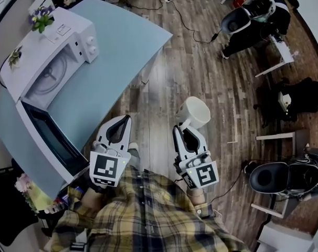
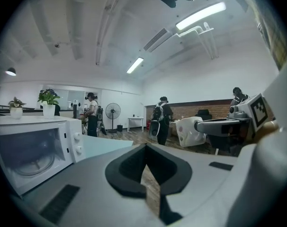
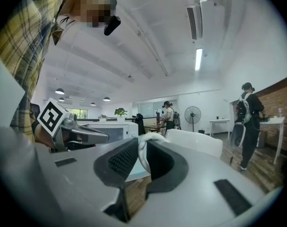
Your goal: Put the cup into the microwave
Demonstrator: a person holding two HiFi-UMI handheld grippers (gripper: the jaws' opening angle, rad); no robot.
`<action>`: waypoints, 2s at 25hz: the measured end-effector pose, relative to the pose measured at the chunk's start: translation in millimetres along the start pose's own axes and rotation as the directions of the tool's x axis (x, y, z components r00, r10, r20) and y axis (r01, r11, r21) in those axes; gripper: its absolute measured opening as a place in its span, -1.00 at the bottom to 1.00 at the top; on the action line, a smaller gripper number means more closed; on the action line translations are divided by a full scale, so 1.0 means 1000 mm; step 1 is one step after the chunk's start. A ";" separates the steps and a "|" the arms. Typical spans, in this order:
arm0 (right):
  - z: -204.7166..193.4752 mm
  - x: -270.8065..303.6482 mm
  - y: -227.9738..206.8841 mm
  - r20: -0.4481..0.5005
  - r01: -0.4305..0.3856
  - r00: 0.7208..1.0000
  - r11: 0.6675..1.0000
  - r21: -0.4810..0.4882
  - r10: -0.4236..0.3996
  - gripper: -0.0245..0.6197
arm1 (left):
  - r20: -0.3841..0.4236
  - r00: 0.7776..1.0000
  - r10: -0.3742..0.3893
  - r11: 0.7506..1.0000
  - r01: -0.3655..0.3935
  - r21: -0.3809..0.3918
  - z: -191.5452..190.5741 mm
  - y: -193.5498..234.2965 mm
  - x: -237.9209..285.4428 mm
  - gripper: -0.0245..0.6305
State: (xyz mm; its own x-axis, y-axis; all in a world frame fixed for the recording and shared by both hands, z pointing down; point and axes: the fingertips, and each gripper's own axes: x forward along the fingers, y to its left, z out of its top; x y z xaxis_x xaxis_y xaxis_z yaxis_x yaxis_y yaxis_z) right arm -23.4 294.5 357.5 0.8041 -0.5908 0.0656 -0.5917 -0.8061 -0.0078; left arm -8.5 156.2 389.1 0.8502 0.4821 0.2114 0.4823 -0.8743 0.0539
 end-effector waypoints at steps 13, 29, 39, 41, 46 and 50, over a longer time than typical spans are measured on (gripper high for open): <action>-0.003 0.101 0.017 -0.035 -0.212 0.977 0.977 -0.001 0.211 -0.74 | 0.005 0.973 0.232 0.969 -0.231 -0.086 -0.008 0.084 -0.010 -0.95; -0.002 0.244 0.091 -0.066 -0.662 0.749 0.749 -0.038 0.659 -0.73 | -0.011 0.764 0.645 0.749 -0.636 -0.186 -0.013 0.169 -0.055 -0.95; 0.013 0.288 0.152 -0.075 -0.902 0.432 0.432 -0.019 0.899 -0.73 | -0.069 0.458 0.886 0.435 -0.875 -0.212 0.004 0.195 -0.104 -0.95; 0.013 0.292 0.158 -0.077 -0.926 0.378 0.378 -0.012 0.923 -0.73 | -0.080 0.412 0.908 0.388 -0.897 -0.212 0.005 0.193 -0.105 -0.95; 0.011 0.299 0.171 -0.068 -0.970 0.245 0.245 -0.005 0.967 -0.73 | -0.100 0.305 0.947 0.279 -0.936 -0.213 0.007 0.191 -0.107 -0.95; 0.011 0.300 0.175 -0.064 -0.987 0.160 0.160 -0.008 0.985 -0.73 | -0.102 0.242 0.965 0.215 -0.952 -0.217 0.008 0.193 -0.105 -0.95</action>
State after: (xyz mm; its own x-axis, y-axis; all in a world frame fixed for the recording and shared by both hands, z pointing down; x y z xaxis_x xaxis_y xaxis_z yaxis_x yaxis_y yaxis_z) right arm 114.5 -24.3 364.6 -0.4581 -0.8864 0.0668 -0.8887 0.4549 -0.0577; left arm -3.5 -62.5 369.7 0.6494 -0.7330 0.2024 -0.7513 -0.6596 0.0220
